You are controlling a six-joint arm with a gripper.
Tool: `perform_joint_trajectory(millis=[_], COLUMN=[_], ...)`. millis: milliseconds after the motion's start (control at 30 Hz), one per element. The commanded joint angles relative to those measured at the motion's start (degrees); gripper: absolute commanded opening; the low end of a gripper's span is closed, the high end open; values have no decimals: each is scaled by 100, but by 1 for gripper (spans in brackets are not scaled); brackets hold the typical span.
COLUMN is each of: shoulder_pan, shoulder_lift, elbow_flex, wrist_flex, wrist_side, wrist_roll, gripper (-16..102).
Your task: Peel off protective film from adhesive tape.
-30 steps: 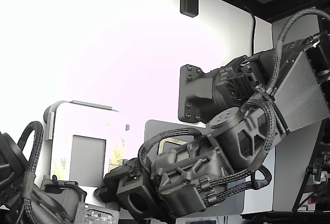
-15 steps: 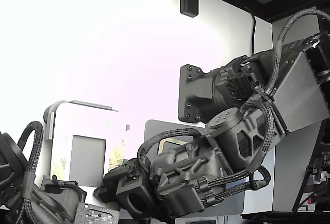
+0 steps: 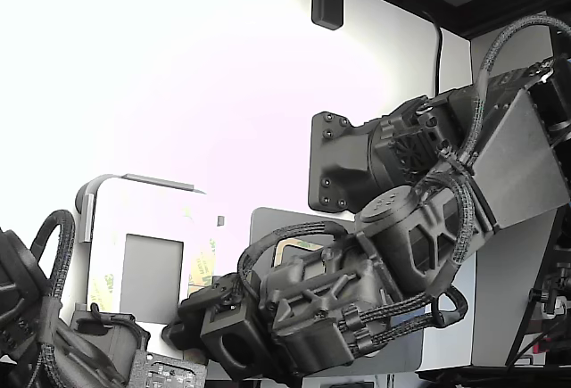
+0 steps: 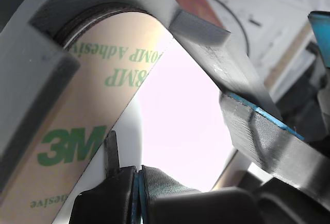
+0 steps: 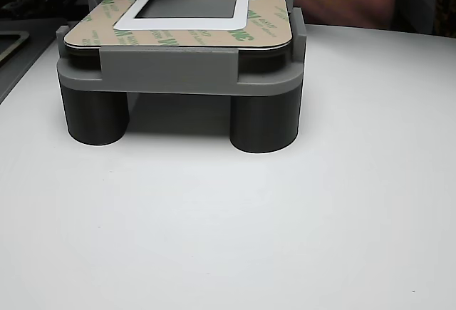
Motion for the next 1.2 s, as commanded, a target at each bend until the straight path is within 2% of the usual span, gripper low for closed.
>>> perform_joint_trajectory(millis=[0, 1167], shoulder_pan=[-35, 62], shoulder_lift=[176, 211], elbow_flex=[-70, -158], wrist_flex=[-62, 105], wrist_side=[18, 18], wrist_roll=[9, 185], gripper=[-10, -10])
